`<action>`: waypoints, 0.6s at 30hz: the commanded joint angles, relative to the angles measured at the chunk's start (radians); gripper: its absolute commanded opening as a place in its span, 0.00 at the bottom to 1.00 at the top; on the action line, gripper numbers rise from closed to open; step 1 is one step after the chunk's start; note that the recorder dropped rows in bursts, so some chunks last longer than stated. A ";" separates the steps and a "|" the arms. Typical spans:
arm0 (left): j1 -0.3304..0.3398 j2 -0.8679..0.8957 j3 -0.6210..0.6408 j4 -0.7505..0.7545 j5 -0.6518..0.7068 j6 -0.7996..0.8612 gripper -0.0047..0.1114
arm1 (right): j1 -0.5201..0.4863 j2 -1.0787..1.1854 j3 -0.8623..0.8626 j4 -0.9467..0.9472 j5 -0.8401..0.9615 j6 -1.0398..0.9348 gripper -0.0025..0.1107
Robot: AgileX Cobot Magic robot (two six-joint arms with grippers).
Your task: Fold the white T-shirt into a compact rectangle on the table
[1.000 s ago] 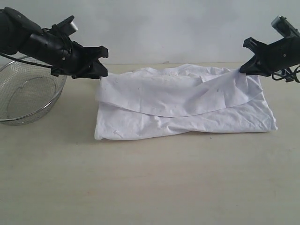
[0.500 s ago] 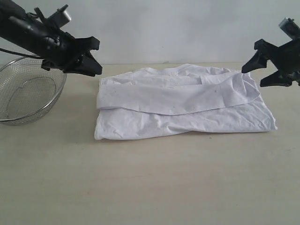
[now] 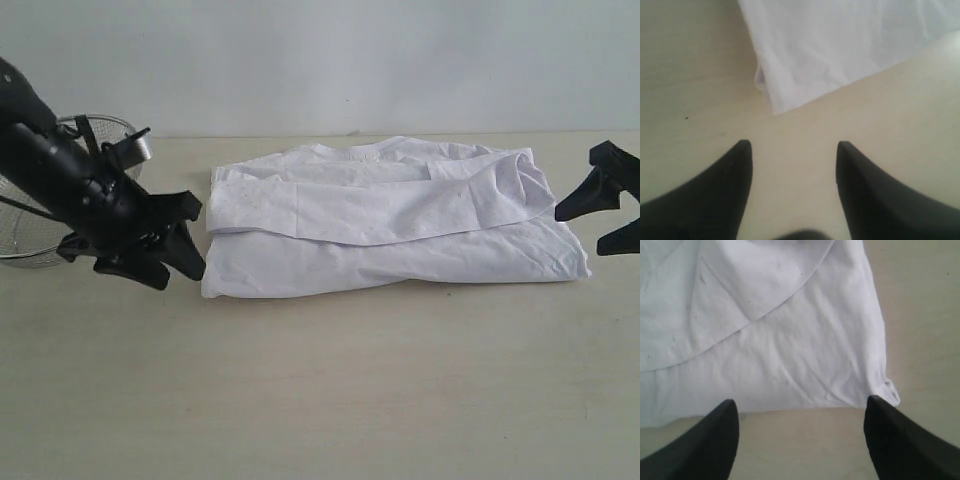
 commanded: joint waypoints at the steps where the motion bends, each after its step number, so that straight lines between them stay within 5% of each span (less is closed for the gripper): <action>1: -0.004 -0.006 0.083 -0.090 -0.139 0.077 0.47 | -0.003 -0.016 0.009 0.010 -0.053 -0.030 0.58; 18: -0.004 0.110 0.104 -0.340 -0.292 0.278 0.47 | 0.010 0.090 0.009 0.042 -0.099 -0.091 0.58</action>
